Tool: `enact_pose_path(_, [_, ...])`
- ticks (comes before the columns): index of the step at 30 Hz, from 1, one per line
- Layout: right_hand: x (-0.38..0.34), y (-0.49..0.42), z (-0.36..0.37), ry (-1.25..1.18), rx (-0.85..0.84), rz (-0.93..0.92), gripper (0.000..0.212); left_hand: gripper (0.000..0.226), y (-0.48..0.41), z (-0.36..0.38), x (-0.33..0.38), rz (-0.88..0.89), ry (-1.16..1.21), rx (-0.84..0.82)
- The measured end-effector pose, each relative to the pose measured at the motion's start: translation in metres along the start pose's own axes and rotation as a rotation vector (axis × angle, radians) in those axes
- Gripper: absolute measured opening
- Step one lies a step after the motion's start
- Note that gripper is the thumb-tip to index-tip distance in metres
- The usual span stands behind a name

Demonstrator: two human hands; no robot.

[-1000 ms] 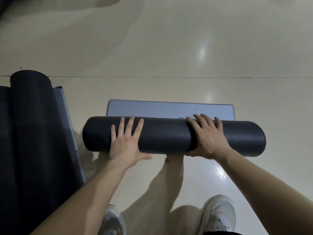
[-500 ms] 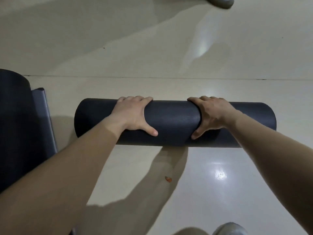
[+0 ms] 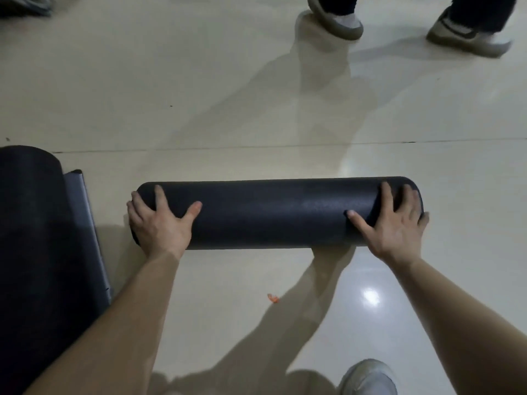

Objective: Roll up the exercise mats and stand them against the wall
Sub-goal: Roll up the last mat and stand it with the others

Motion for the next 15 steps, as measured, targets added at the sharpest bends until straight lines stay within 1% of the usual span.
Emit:
enact_pose_path(1, [0.006,0.001,-0.004,-0.049,0.003,0.117,0.113,0.089,-0.003,-0.002,-0.004,-0.059,0.039,0.012])
enact_pose_path(3, [0.017,0.001,-0.005,-0.229,-0.007,0.408,0.128,0.085,-0.012,-0.008,-0.009,-0.120,0.076,0.017])
enact_pose_path(4, [0.022,0.004,-0.005,-0.324,-0.024,0.529,0.133,0.088,-0.018,-0.008,-0.012,-0.151,0.093,0.002])
enact_pose_path(5, [0.025,0.007,-0.006,-0.400,-0.029,0.597,0.135,0.095,-0.022,-0.007,-0.016,-0.226,0.125,-0.024])
enact_pose_path(7, [0.029,0.013,-0.008,-0.479,-0.010,0.636,0.128,0.110,-0.026,-0.003,-0.026,-0.418,0.209,-0.080])
enact_pose_path(8, [0.029,0.014,-0.008,-0.495,-0.002,0.645,0.123,0.112,-0.025,-0.001,-0.029,-0.469,0.237,-0.098])
enact_pose_path(13, [0.024,0.011,-0.003,-0.462,0.051,0.668,0.122,0.104,-0.022,-0.008,-0.029,-0.488,0.289,-0.064])
enact_pose_path(15, [0.019,0.009,-0.001,-0.450,0.068,0.666,0.118,0.102,-0.022,-0.012,-0.026,-0.496,0.305,-0.053])
Point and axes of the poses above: each hand's wrist, its own y-axis away from the middle knuckle, its own z-axis out of the palm, x = y × z, the point moved 3 cm from there along -y, towards the middle knuckle, and after that the axes turned 15 degrees about x, right-handed, at the moved point
